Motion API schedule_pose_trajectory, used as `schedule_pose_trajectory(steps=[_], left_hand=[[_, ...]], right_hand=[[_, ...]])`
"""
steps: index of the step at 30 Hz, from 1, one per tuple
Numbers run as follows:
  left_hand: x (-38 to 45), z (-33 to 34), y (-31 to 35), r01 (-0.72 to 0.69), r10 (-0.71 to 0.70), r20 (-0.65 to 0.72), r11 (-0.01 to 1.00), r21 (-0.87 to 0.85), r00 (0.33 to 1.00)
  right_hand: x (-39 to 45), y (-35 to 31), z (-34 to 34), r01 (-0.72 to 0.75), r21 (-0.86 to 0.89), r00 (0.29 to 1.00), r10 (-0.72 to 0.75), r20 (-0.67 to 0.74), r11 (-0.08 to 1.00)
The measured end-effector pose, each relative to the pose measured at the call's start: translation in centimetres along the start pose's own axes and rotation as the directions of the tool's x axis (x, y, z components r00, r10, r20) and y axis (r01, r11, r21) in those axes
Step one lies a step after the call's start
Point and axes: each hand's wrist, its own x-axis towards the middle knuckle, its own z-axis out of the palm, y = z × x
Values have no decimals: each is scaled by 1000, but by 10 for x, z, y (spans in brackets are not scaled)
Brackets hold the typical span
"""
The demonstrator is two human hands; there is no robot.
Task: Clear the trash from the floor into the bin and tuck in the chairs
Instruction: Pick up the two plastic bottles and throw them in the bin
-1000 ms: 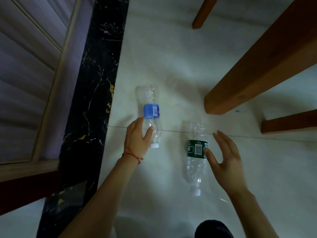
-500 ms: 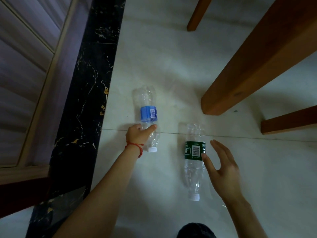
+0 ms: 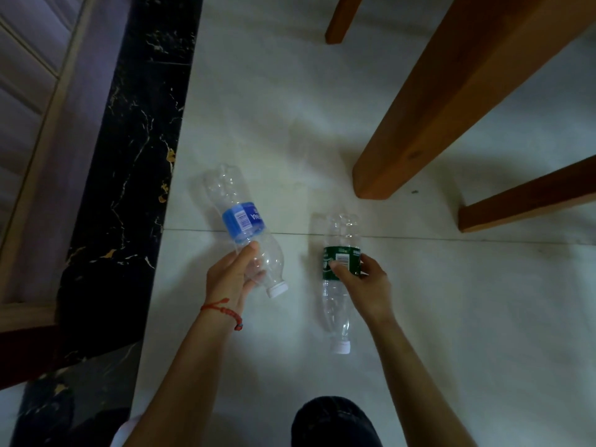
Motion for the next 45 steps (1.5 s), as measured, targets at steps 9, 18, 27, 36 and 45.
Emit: schedule_pose_trajectory(steps=[9,18,27,36,45], left_hand=[[3,-7,5,-54,54,-5,999,-3,999],[-10,-9,31,-34,33,21,998,59,999],[-84,-29,92,59,-61,34,995,78,998],[-198,-28,188,71,-71,-4,995,75,997],[-334,0,301,47,-49,32,997,59,998]], right_hand=[[9,-5,13,-121,102,992,117,39,987],[-11,-52,-5,-227,385,970,173,169,895],[-71,-140,-41,-258,402,953,162,256,879],[-154,-241,-94,-314,417,929,186,319,853],[-244,-350,-172,-290,422,937,165,308,859]])
